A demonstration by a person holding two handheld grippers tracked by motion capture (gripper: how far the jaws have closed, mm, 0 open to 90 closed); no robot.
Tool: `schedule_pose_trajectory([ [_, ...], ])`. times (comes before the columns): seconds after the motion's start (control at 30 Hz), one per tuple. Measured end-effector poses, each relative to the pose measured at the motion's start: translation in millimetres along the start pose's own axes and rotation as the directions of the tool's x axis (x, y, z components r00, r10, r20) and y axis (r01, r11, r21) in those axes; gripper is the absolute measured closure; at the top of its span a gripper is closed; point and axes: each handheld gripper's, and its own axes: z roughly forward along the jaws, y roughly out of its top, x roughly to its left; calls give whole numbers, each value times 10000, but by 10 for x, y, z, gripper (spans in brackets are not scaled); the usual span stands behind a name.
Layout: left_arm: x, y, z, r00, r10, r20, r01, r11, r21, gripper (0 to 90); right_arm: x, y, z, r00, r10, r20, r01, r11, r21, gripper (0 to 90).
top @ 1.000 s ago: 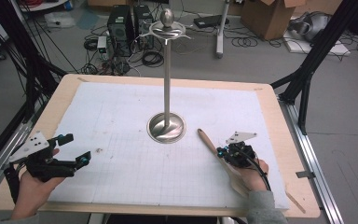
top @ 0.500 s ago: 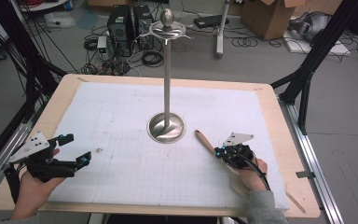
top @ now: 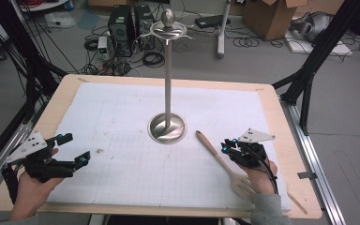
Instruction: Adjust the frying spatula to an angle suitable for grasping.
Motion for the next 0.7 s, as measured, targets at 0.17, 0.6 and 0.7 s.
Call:
schedule_pose_trajectory([
  [0.17,1,22,-26,10000,57,14,-57,10000,-77,28,-2,63,-106,9994,334,-111,-339,9983,-478,520],
  [0.6,21,39,-50,10000,-20,-3,19,9998,-218,28,-5,131,-280,9974,698,-168,-714,9896,-1249,137],
  [0.7,31,40,-40,10000,-44,-1,44,9997,-234,28,12,132,-296,9974,662,-284,-693,9894,-1276,119],
])
